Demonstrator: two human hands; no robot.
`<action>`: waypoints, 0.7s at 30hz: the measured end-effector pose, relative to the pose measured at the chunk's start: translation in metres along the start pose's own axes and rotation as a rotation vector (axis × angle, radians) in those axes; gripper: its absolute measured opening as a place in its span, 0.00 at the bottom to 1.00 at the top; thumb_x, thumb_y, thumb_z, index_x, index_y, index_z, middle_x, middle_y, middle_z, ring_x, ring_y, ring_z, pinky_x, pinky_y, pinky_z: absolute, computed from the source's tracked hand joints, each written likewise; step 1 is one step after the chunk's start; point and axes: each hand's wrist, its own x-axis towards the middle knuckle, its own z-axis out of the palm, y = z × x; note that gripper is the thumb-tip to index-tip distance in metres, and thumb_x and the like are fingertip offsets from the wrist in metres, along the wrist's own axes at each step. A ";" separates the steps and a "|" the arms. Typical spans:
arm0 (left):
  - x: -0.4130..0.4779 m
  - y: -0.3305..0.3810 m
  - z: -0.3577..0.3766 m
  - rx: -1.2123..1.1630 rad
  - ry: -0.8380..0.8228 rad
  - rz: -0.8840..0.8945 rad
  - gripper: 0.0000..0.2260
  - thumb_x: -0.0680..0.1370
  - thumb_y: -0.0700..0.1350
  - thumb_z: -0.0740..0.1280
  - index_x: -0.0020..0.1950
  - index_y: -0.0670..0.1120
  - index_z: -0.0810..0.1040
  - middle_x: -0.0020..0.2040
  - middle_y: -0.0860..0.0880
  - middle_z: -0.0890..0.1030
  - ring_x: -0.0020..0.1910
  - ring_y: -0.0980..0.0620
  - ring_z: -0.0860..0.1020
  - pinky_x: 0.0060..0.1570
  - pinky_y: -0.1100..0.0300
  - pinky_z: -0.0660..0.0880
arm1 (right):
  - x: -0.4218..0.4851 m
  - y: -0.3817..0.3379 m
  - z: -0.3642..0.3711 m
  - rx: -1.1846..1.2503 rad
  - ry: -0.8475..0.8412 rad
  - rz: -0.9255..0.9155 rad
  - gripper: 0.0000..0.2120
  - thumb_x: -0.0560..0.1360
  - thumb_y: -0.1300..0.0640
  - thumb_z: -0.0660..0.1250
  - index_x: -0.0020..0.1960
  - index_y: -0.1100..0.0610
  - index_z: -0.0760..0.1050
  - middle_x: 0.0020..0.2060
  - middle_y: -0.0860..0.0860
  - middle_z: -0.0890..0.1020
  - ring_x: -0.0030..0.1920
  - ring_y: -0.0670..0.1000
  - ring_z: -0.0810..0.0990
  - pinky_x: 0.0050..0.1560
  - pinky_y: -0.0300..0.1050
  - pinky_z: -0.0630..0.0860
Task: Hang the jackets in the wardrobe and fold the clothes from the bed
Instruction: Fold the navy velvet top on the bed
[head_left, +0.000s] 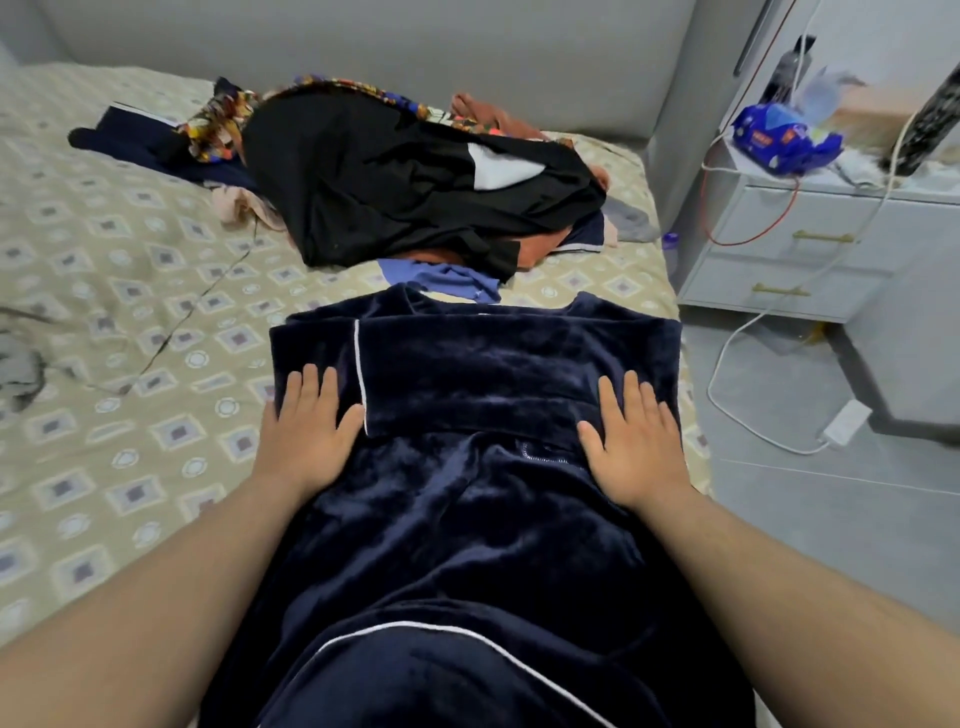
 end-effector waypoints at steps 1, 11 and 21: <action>-0.014 -0.005 0.004 0.007 0.008 0.014 0.32 0.83 0.60 0.50 0.82 0.45 0.47 0.82 0.44 0.45 0.80 0.45 0.44 0.78 0.46 0.47 | -0.012 0.000 0.000 -0.008 -0.015 0.012 0.33 0.82 0.38 0.44 0.81 0.52 0.40 0.80 0.57 0.42 0.80 0.57 0.41 0.79 0.55 0.43; -0.160 -0.069 0.025 -0.178 -0.110 -0.014 0.29 0.83 0.59 0.51 0.82 0.52 0.48 0.82 0.47 0.46 0.80 0.48 0.46 0.78 0.52 0.50 | -0.139 0.020 0.005 0.009 -0.185 0.032 0.32 0.83 0.39 0.45 0.81 0.50 0.41 0.81 0.52 0.41 0.80 0.55 0.39 0.79 0.54 0.48; -0.274 -0.054 -0.001 -0.424 -0.246 -0.053 0.44 0.68 0.72 0.53 0.80 0.54 0.50 0.79 0.54 0.52 0.80 0.50 0.52 0.76 0.52 0.53 | -0.221 0.050 -0.001 0.450 -0.378 0.084 0.32 0.83 0.42 0.55 0.81 0.48 0.45 0.81 0.51 0.42 0.80 0.54 0.41 0.79 0.50 0.44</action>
